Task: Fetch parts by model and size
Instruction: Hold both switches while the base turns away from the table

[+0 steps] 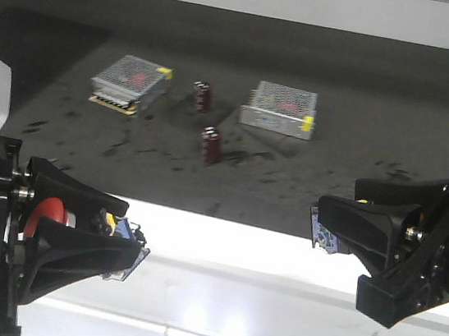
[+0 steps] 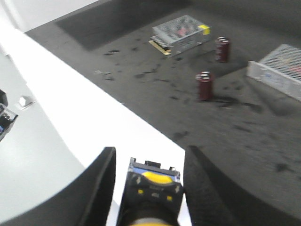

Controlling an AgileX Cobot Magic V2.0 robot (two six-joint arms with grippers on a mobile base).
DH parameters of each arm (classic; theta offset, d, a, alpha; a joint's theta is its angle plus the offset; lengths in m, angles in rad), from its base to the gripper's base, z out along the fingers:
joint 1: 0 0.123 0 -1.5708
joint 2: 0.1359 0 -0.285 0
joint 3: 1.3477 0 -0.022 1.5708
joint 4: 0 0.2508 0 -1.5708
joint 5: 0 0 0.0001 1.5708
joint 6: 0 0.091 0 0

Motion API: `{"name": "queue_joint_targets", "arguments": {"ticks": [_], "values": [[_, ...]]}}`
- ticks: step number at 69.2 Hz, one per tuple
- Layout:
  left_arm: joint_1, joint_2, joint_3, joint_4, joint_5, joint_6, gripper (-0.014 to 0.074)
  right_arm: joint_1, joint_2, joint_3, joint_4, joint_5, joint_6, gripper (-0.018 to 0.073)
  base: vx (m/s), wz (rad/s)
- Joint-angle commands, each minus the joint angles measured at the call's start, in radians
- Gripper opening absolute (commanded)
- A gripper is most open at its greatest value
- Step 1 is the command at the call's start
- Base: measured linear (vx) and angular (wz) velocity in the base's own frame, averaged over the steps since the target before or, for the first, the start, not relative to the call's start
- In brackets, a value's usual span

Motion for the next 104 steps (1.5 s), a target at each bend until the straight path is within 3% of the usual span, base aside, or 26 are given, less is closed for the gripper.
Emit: {"name": "queue_joint_targets", "arguments": {"ticks": [1, 104], "values": [[-0.006, -0.013, -0.03, -0.053, -0.023, -0.006, -0.0007, -0.001, -0.011, -0.029, 0.003, -0.073, -0.011, -0.0005, -0.13, 0.34], [-0.006, -0.013, -0.03, -0.054, -0.023, -0.006, -0.0007, -0.001, -0.011, -0.029, 0.003, -0.075, -0.011, -0.0005, -0.17, 0.51]]}}
